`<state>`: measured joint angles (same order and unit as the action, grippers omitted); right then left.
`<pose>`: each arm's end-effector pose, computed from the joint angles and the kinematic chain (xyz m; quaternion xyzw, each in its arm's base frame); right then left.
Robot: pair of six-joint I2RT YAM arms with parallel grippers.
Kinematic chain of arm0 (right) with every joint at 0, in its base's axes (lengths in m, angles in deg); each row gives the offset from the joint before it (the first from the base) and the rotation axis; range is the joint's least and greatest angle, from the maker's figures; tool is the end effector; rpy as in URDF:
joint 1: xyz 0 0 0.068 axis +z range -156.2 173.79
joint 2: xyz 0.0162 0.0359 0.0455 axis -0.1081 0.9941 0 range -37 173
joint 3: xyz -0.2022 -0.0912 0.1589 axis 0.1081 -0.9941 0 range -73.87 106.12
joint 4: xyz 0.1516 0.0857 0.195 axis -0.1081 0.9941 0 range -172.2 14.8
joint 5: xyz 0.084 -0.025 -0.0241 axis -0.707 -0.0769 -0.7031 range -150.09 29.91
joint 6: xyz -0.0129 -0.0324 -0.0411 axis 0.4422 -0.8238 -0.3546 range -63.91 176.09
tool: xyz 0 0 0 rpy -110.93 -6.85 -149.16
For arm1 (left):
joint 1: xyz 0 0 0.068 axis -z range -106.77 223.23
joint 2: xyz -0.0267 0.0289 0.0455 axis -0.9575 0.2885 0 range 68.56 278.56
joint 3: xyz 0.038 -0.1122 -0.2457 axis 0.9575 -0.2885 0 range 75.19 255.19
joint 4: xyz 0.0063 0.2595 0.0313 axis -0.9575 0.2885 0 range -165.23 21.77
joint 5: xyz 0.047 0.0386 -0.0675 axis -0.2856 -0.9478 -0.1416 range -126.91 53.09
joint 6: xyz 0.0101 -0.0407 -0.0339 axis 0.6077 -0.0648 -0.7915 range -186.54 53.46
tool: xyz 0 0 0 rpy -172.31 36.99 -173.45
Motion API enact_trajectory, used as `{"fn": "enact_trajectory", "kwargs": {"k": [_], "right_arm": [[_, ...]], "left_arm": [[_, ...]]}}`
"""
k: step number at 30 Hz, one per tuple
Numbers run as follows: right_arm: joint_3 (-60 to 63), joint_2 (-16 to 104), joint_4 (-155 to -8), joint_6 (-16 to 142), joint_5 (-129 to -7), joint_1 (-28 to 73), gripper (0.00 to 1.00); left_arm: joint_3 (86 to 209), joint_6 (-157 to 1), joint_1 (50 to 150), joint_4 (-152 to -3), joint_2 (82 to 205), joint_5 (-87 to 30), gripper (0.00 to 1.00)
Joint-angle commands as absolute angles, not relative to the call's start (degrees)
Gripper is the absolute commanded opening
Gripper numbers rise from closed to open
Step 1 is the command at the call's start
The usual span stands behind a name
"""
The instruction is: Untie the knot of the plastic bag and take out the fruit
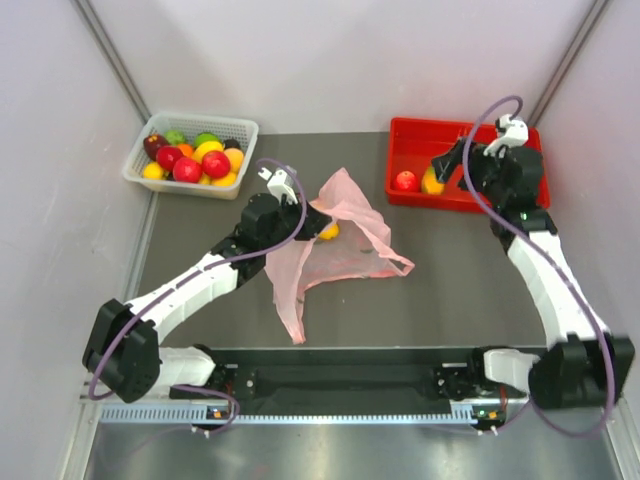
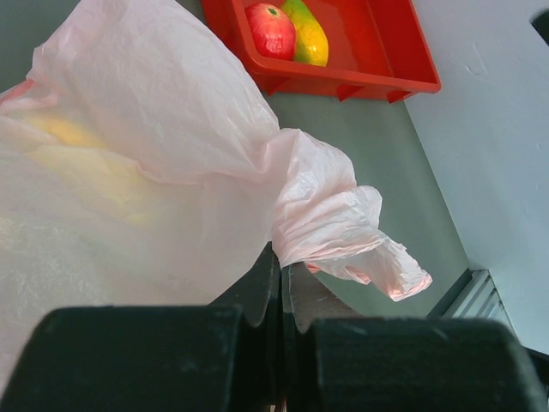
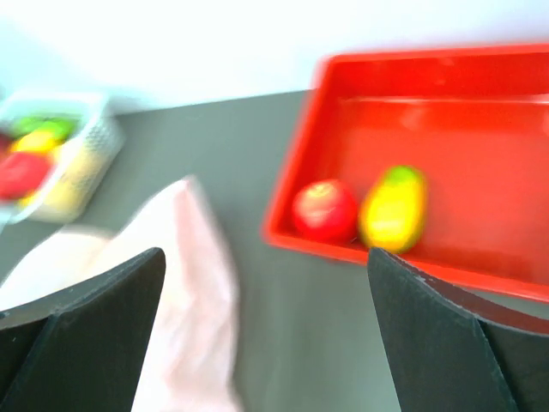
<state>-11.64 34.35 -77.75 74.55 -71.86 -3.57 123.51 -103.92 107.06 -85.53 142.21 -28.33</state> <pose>0.2920 0.0207 0.3586 0.0448 0.7828 0.1919 0.5902 0.2448 -0.1703 0.2878 0.0210 0.7923 -0.4016 0.4588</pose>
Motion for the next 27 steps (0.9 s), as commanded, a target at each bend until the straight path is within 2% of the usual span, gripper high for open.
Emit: {"fn": "enact_trajectory", "kwargs": {"k": [1,6,8,9,11,14,15,17,18,22,27], "right_arm": [[-20.84,24.81,-75.62,71.31,-72.92,1.96,1.0],[-34.83,3.98,-77.62,71.29,-78.7,15.46,0.99],[-40.2,-2.95,-77.89,71.65,-80.57,20.05,0.92],[-42.65,-4.64,-78.15,71.82,-80.22,24.42,0.86],[-44.69,-7.82,-80.25,72.44,-80.3,30.23,0.81],[-46.45,-5.64,-81.32,71.74,-76.8,36.31,0.61],[-46.1,-3.97,-81.75,71.3,-75.22,40.34,0.42],[-45.4,2.35,-83.5,69.98,-70.83,44.05,0.18],[-44.62,4.72,-85.95,69.28,-67.5,47.29,0.0],[-41.98,21.29,-95.45,68.75,-60.45,49.96,0.0],[-36.79,37.42,-107.4,69.89,-45.27,50.05,0.0]], "left_arm": [[123.53,-103.54,106.98,-87.88,140.45,-27.33,0.0],[124.68,-103.45,106.98,-87.01,140.19,-27.24,0.0],[125.47,-103.28,106.98,-86.57,140.1,-27.24,0.0],[125.64,-103.19,106.98,-86.39,140.19,-27.24,0.0],[126.08,-103.54,107.07,-86.48,140.72,-26.98,0.0],[126.87,-104.15,107.07,-86.56,141.59,-26.45,0.0],[127.05,-104.42,107.16,-86.65,141.86,-26.19,0.0],[127.75,-104.33,107.42,-86.39,142.21,-26.1,0.0],[127.93,-104.33,107.68,-86.22,142.3,-26.27,0.0],[129.07,-104.24,108.3,-85.07,142.13,-26.36,0.0],[129.6,-105.12,109.35,-84.28,141.6,-26.1,0.0]]}}
